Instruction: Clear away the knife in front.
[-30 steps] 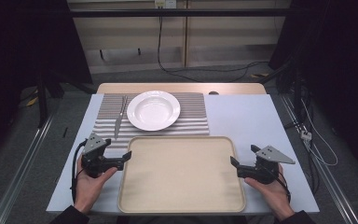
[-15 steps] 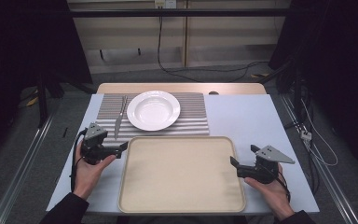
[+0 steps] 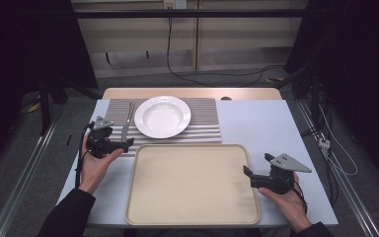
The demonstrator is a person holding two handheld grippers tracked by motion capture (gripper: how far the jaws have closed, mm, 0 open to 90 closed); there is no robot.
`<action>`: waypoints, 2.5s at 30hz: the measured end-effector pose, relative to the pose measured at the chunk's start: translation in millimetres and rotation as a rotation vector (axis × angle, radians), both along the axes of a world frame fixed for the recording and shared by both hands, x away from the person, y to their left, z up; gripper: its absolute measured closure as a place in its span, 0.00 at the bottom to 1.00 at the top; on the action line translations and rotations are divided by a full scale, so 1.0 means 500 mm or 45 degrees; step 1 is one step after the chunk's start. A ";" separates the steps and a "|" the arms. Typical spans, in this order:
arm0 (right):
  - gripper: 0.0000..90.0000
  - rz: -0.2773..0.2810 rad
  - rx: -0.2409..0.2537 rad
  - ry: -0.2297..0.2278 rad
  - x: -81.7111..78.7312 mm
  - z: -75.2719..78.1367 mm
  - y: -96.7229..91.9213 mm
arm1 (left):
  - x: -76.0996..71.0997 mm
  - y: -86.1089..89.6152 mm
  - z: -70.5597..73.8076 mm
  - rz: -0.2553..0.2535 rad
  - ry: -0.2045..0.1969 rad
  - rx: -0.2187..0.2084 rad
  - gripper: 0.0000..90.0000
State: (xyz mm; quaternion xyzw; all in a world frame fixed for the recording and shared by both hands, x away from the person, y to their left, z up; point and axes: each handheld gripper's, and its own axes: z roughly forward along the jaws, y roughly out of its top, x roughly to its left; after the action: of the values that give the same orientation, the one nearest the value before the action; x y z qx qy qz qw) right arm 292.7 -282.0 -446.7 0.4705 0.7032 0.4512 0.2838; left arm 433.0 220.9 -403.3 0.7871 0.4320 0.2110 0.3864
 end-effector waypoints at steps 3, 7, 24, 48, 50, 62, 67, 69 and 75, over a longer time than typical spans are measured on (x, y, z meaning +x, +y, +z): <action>0.11 0.005 0.002 0.003 0.002 -0.001 0.000 | 0.016 -0.004 -0.002 -0.004 0.025 0.002 0.08; 0.11 0.007 0.007 0.011 0.003 -0.002 -0.001 | 0.034 -0.009 -0.003 -0.009 0.054 0.011 0.09; 0.10 0.006 0.015 0.031 0.010 -0.007 -0.004 | 0.160 -0.013 -0.004 0.074 0.070 0.031 0.17; 0.10 0.037 0.010 0.033 0.009 -0.008 0.000 | 0.308 -0.005 -0.053 0.269 0.204 0.142 0.42; 0.10 0.037 0.012 0.033 0.009 -0.007 0.000 | 0.315 -0.006 -0.061 0.258 0.232 0.130 0.49; 0.10 0.041 0.011 0.038 0.010 -0.008 0.000 | 0.341 -0.018 -0.091 0.288 0.350 0.147 0.62; 0.10 0.043 0.016 0.041 0.010 -0.008 0.000 | 0.343 -0.020 -0.092 0.294 0.348 0.127 0.68; 0.10 0.044 0.019 0.047 0.011 -0.008 0.000 | 0.344 -0.018 -0.092 0.299 0.349 0.121 0.70; 0.10 0.047 0.015 0.044 0.010 -0.008 0.000 | 0.346 -0.027 -0.089 0.266 0.375 0.128 0.85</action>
State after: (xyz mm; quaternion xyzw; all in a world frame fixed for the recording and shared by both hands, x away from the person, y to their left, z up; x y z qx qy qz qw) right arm 297.8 -281.8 -450.8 0.4670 0.7138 0.4523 0.2604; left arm 605.9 207.4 -447.7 0.7786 0.5522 0.1538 0.2553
